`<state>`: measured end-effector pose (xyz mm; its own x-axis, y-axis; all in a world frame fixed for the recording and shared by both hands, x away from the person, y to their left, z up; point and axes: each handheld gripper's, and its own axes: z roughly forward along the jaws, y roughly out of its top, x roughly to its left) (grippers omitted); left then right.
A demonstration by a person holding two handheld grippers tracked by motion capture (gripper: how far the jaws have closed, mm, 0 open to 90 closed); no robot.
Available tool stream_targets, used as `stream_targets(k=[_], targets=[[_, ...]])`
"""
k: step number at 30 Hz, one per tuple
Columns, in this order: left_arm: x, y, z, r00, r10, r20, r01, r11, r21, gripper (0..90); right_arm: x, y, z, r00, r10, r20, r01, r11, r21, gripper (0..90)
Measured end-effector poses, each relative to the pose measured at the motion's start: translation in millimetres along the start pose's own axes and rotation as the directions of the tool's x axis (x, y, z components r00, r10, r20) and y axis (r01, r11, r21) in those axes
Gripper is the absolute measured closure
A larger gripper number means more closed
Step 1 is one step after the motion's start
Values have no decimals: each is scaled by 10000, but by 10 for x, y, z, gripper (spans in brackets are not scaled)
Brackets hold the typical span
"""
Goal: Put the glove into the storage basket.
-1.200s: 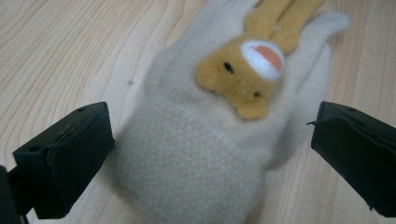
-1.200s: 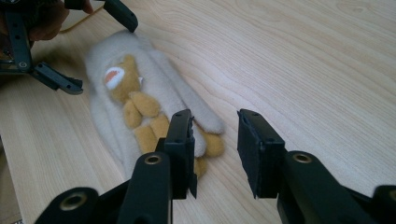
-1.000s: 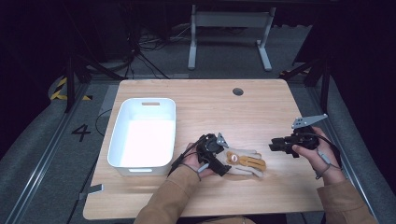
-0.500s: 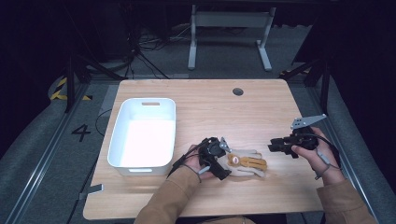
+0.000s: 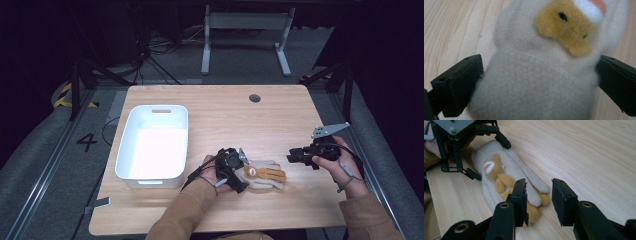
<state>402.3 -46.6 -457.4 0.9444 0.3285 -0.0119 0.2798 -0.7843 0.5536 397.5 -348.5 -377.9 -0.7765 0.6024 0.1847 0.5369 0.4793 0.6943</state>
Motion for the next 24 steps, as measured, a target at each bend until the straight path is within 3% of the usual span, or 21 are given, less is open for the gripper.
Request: stream_targets(k=[7,13,24], targets=[[-23,25,33,9998,220,-38,-219,9993,288,3,-9,-5,3,10000,20,-20,-20,10000,-4,652],[-23,38,18,9997,208,148,-214,9990,405,43,-12,-7,7,10000,20,-55,-20,10000,-15,649],[-16,68,19,9999,142,87,-146,9992,382,80,-1,-6,23,10000,-35,-59,36,9999,112,645]])
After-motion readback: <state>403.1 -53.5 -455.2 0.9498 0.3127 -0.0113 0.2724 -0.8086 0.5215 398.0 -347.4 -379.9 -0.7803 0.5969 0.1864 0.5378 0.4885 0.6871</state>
